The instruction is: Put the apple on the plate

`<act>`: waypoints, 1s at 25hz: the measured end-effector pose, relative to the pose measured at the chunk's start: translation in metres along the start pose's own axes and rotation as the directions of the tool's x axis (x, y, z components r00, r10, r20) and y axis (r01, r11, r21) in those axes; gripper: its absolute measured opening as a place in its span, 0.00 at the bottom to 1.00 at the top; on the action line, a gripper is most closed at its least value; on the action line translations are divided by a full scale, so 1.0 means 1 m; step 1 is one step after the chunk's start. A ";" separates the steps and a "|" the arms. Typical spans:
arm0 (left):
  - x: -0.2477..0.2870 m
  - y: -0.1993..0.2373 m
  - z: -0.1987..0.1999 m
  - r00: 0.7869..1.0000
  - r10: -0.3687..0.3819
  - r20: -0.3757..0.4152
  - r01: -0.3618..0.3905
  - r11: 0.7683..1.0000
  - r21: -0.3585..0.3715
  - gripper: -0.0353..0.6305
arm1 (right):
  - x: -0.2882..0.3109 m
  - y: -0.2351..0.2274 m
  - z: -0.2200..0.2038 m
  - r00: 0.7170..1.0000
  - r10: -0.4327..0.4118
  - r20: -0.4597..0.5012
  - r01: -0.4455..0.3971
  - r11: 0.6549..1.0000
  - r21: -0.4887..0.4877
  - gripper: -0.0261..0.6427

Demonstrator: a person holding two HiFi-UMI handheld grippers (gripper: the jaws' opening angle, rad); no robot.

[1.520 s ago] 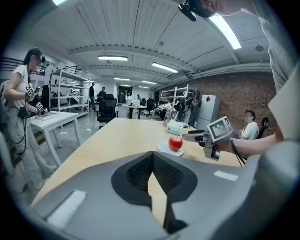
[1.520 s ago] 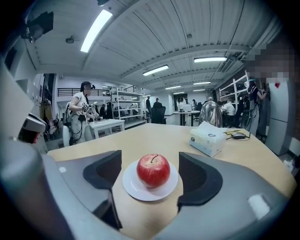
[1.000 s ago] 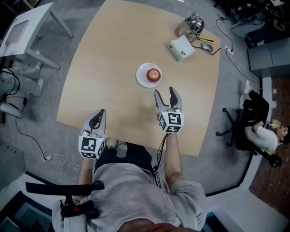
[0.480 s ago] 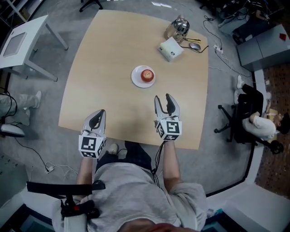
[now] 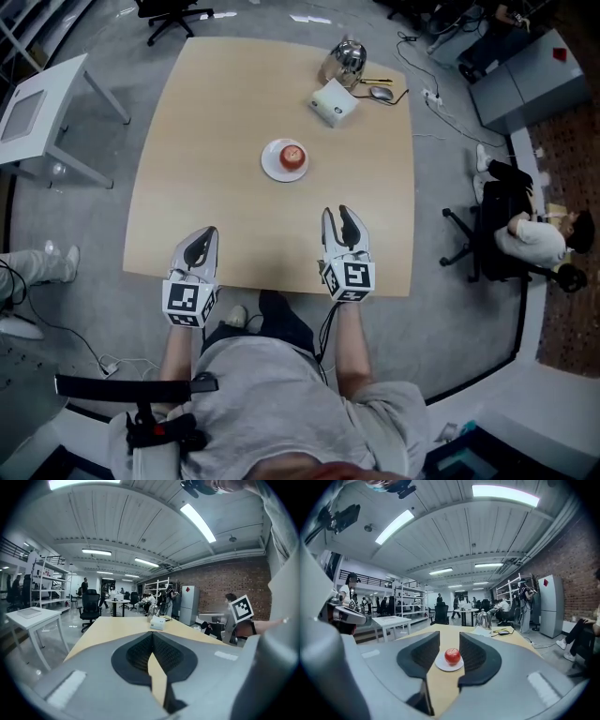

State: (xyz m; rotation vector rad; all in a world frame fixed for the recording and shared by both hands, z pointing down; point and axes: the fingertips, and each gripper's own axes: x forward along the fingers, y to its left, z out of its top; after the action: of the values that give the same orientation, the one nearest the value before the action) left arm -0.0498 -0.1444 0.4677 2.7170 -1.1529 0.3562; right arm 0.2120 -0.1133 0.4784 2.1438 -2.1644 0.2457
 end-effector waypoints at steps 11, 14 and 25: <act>-0.020 -0.015 0.013 0.998 -0.059 0.036 0.058 0.998 0.024 0.08 | -0.045 0.010 0.012 0.997 -0.062 0.035 0.062 0.998 0.008 0.19; -0.027 -0.018 0.017 0.996 -0.073 0.044 0.072 0.997 0.033 0.08 | -0.058 0.013 0.016 0.995 -0.083 0.047 0.083 0.997 0.008 0.19; -0.049 -0.019 0.033 0.991 -0.099 0.090 0.095 0.994 0.056 0.08 | -0.100 0.020 0.026 0.985 -0.152 0.082 0.151 0.988 0.019 0.14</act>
State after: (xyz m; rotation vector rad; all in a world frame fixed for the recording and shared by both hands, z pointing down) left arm -0.0646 -0.1060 0.4213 2.8495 -1.0425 0.2517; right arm 0.1947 -0.0189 0.4341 2.3518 -2.0318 0.1624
